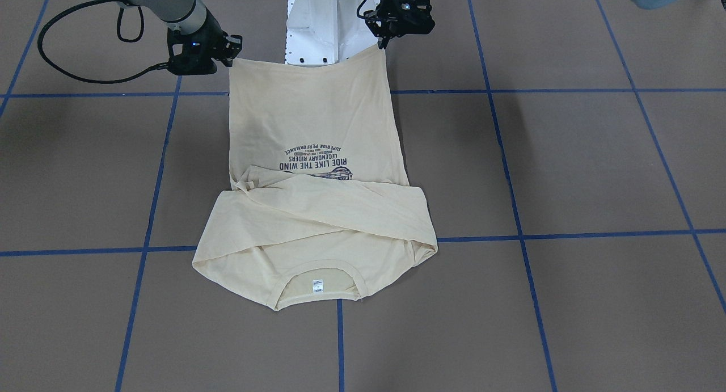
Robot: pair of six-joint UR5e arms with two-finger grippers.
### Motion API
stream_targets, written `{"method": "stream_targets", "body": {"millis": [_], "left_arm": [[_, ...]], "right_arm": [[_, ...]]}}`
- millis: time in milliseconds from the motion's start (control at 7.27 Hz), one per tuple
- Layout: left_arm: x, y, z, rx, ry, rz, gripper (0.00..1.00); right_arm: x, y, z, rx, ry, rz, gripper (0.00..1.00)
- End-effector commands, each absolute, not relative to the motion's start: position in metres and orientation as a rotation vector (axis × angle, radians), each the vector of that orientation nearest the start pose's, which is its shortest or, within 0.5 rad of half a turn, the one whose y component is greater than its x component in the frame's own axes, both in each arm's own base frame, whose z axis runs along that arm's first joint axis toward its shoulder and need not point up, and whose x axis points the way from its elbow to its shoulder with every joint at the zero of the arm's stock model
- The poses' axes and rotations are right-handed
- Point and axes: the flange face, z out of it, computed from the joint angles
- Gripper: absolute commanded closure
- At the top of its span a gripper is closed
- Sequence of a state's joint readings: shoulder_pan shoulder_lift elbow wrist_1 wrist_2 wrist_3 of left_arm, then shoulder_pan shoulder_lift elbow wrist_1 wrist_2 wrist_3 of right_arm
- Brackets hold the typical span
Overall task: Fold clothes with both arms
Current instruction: 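Lift the hem with both grippers and carry it toward the collar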
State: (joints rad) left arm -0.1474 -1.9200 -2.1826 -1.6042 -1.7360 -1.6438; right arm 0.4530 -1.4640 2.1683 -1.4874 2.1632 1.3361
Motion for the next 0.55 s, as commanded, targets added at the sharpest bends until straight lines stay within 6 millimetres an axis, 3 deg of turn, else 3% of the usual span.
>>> {"method": "stream_targets", "body": {"millis": [0,275,413], "left_arm": [[0.464,-0.231,0.203,-0.071,1.018,-0.185,1.0],[0.421,-0.295,0.193,0.002,1.052,-0.161,1.0],[0.404,-0.316,0.193,0.037,1.053,-0.183,1.0]], "right_arm": [[-0.351,-0.331,0.319,-0.188,-0.937,0.025,1.0],[-0.331,-0.354,0.321,-0.172,-0.941,0.08,1.0],[-0.325,-0.365,0.311,-0.148,-0.959,0.099,1.0]]}}
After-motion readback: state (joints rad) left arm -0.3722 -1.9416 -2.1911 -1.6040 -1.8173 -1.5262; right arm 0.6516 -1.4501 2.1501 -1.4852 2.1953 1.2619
